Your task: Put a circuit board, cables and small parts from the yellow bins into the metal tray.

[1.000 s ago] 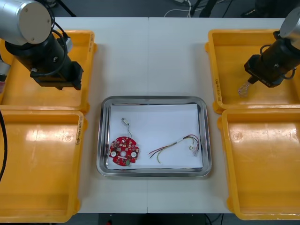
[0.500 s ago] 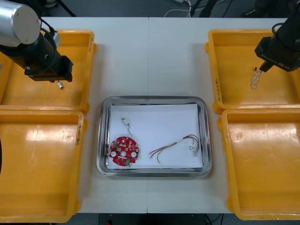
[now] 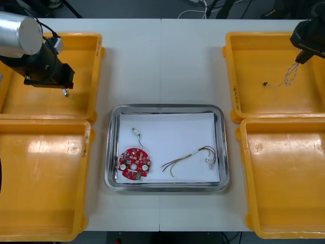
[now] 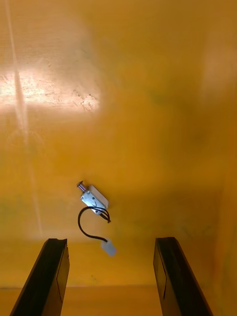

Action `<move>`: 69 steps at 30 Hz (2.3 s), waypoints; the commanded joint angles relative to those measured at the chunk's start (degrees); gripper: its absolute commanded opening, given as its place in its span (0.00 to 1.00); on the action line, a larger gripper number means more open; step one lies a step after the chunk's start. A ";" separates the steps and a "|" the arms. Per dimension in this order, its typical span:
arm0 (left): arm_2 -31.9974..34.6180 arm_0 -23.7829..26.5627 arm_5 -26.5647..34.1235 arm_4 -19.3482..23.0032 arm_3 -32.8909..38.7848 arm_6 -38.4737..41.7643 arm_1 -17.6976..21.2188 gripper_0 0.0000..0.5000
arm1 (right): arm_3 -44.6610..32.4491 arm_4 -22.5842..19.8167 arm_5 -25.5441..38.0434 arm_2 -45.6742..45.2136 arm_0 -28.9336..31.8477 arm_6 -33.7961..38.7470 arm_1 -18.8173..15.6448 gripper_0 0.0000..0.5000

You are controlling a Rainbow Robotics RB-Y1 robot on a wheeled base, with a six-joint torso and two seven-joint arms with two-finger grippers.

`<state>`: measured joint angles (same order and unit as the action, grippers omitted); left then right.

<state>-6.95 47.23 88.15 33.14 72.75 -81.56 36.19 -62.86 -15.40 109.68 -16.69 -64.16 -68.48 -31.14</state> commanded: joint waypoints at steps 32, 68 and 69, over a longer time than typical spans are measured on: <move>-5.79 0.15 -14.94 0.87 -9.46 -5.36 2.40 1.00 | -31.62 -26.88 0.32 12.30 8.35 -9.13 -10.26 0.00; -5.88 -2.32 -17.75 1.40 -9.46 -7.12 2.40 0.00 | -47.35 -55.53 0.32 19.51 8.00 -10.27 -22.47 0.00; -5.88 -2.32 -17.75 1.40 -9.46 -7.21 2.40 0.00 | -47.88 -56.41 0.32 19.51 8.00 -10.27 -22.65 0.00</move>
<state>-11.89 45.97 70.95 34.06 62.57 -81.58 36.22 -108.24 -69.84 109.76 2.53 -55.60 -76.39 -50.66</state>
